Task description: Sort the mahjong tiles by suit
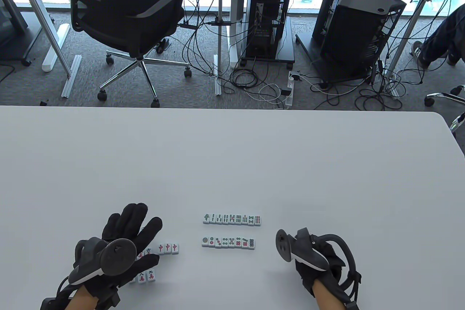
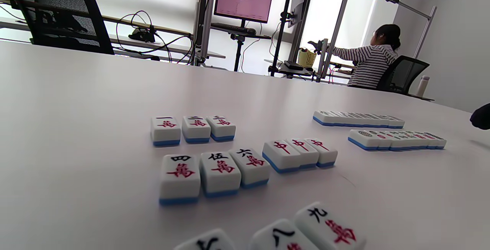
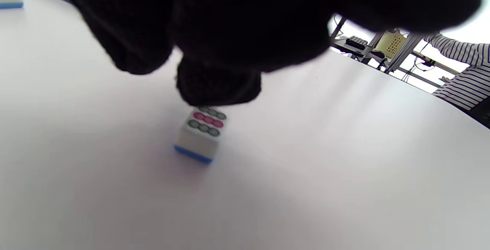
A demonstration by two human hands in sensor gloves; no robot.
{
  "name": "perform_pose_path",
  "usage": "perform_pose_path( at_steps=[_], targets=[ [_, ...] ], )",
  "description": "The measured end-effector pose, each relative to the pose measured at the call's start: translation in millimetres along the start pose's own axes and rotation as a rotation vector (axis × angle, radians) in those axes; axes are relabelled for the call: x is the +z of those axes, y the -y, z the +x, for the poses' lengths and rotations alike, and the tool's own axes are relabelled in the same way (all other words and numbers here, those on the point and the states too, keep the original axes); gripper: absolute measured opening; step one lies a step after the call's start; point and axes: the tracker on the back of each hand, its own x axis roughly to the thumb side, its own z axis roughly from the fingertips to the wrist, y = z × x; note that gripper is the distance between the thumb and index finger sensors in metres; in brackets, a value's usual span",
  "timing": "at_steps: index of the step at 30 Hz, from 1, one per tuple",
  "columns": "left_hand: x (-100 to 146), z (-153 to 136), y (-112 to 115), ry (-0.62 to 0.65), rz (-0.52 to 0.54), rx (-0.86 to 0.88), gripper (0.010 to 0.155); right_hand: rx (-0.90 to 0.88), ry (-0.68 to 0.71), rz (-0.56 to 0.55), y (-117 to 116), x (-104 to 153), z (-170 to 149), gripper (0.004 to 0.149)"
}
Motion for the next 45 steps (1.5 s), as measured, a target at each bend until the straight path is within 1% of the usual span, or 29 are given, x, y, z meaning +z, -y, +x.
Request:
perform_pose_path(
  at_steps=[3, 6, 9, 11, 12, 15, 17, 20, 24, 29, 32, 36, 40, 43, 45],
  targets=[
    [0, 0, 0, 0.000, 0.000, 0.000, 0.081, -0.035, -0.017, 0.055, -12, 3, -13, 0.064],
    [0, 0, 0, 0.000, 0.000, 0.000, 0.081, -0.047, -0.010, 0.072, -22, 5, -14, 0.066],
    [1, 1, -1, -0.004, -0.015, -0.006, 0.081, -0.007, 0.005, 0.042, -28, 4, -10, 0.065],
    [0, 2, -1, -0.005, -0.015, -0.008, 0.081, 0.007, 0.018, -0.001, -28, 3, -6, 0.061],
    [0, 2, -1, -0.005, -0.014, -0.008, 0.081, 0.017, 0.022, -0.015, -27, 2, -4, 0.060],
    [0, 2, -1, -0.007, -0.015, -0.004, 0.081, 0.029, 0.036, -0.003, -22, -2, 2, 0.059],
    [0, 2, -1, -0.007, -0.015, -0.004, 0.081, -0.002, 0.056, -0.045, -16, -5, 9, 0.059],
    [0, 2, -1, -0.009, -0.016, -0.002, 0.081, -0.055, 0.100, -0.136, -4, -9, 25, 0.059],
    [0, 2, -1, -0.010, -0.016, 0.001, 0.081, -0.040, 0.164, -0.209, 11, -15, 49, 0.058],
    [-1, 1, -2, -0.010, -0.013, 0.008, 0.081, -0.046, 0.232, -0.179, 18, -24, 80, 0.058],
    [-1, 1, -2, -0.008, -0.010, 0.010, 0.081, -0.030, 0.246, -0.170, 18, -27, 91, 0.059],
    [-1, 0, -2, -0.007, -0.008, 0.013, 0.081, -0.028, 0.251, -0.175, 17, -30, 98, 0.059],
    [-1, 0, -2, -0.007, -0.009, 0.011, 0.081, -0.009, 0.241, -0.182, 16, -29, 99, 0.058],
    [-1, 0, -1, -0.006, -0.011, 0.008, 0.081, -0.019, 0.240, -0.195, 19, -24, 92, 0.061],
    [-1, 0, -1, -0.007, -0.014, 0.005, 0.081, -0.054, 0.224, -0.231, 22, -17, 83, 0.063]
  ],
)
